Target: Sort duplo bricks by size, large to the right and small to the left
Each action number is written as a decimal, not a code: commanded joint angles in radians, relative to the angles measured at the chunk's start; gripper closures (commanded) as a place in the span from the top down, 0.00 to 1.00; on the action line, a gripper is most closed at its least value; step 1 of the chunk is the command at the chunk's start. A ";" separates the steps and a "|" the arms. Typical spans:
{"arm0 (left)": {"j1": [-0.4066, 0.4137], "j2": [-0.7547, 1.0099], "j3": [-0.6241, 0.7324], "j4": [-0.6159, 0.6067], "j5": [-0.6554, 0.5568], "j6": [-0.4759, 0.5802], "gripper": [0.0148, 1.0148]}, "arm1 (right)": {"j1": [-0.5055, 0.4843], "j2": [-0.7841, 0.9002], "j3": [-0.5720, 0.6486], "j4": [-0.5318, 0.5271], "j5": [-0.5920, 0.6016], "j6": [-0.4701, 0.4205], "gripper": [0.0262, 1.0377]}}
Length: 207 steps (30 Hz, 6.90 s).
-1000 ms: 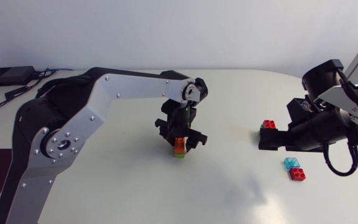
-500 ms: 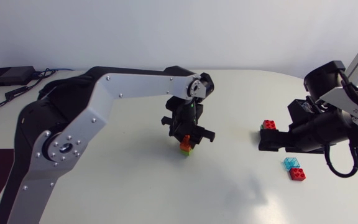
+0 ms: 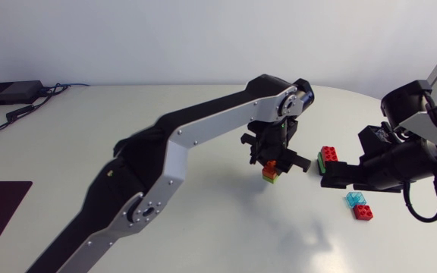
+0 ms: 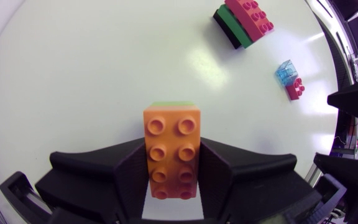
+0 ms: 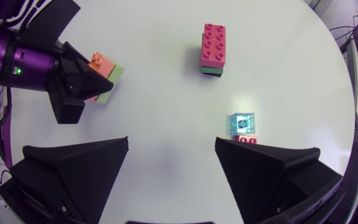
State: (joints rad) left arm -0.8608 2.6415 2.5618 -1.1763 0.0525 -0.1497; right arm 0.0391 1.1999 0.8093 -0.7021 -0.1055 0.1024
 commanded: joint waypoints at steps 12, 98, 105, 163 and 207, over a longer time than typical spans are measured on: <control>-0.026 0.118 0.090 -0.117 -0.037 0.018 0.70 | -0.019 -0.014 -0.036 0.016 -0.010 -0.033 0.97; 0.289 -0.902 -1.209 0.216 -0.102 0.012 0.97 | 0.426 0.681 0.634 -0.168 0.089 0.732 0.96; 0.289 -0.888 -1.216 0.222 -0.102 0.010 0.97 | 0.446 0.676 0.608 -0.162 0.161 0.770 0.95; 0.299 -0.831 -1.230 0.248 -0.102 0.018 0.97 | 0.390 0.912 0.622 -0.212 0.047 0.807 0.67; 0.296 -0.833 -1.255 0.260 -0.102 0.018 0.97 | 0.380 0.830 0.442 -0.048 0.141 0.577 0.39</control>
State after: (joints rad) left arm -0.5686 1.7874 1.3304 -0.9157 -0.0460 -0.1459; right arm 0.4309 1.9991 1.3064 -0.7658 0.0193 0.6937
